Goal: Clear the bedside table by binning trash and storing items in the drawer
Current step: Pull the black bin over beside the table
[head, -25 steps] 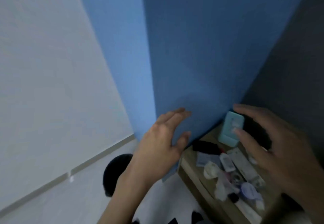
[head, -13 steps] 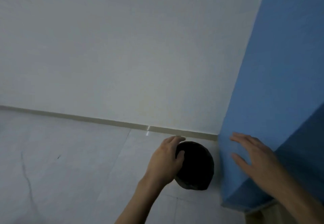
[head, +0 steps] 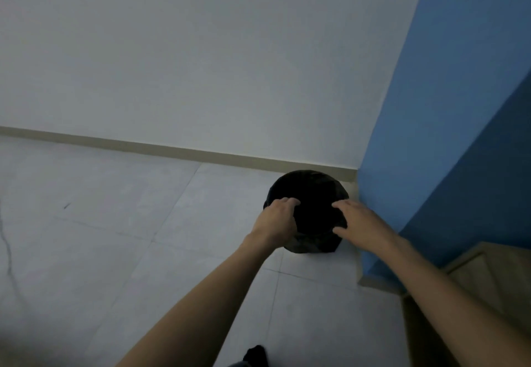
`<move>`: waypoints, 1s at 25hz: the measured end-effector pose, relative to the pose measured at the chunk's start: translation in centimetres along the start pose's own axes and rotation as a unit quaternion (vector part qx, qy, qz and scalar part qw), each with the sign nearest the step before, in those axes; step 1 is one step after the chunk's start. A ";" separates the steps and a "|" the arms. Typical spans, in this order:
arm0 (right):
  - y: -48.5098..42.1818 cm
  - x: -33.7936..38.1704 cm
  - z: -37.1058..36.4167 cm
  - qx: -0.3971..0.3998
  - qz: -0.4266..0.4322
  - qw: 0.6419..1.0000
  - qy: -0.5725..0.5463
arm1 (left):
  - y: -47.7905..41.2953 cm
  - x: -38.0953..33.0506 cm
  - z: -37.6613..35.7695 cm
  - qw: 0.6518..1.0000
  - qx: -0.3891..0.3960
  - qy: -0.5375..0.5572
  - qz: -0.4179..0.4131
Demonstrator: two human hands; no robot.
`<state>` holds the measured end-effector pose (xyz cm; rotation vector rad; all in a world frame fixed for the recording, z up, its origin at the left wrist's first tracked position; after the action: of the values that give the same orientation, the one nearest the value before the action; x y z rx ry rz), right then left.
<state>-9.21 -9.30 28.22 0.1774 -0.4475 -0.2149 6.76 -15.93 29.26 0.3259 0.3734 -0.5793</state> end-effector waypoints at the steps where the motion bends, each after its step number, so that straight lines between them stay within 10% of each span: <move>1: -1.0 -0.6 -1.3 0.017 0.001 1.000 0.003 | -1.1 0.5 -1.2 1.000 0.011 -0.018 -0.002; 25: -12.5 -11.7 -19.9 0.072 0.048 0.984 0.158 | -13.1 9.4 -21.8 0.965 0.156 -0.202 -0.056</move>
<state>-12.72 -16.01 3.12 0.3261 -0.1544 -0.0578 0.93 -21.99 3.45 0.4793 -0.0968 -0.7995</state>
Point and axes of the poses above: each hand's wrist, its own y-axis away from the middle knuckle, its own z-axis out of the back of the hand, x = y × z, the point moved 3 cm from there along -y, towards the middle knuckle
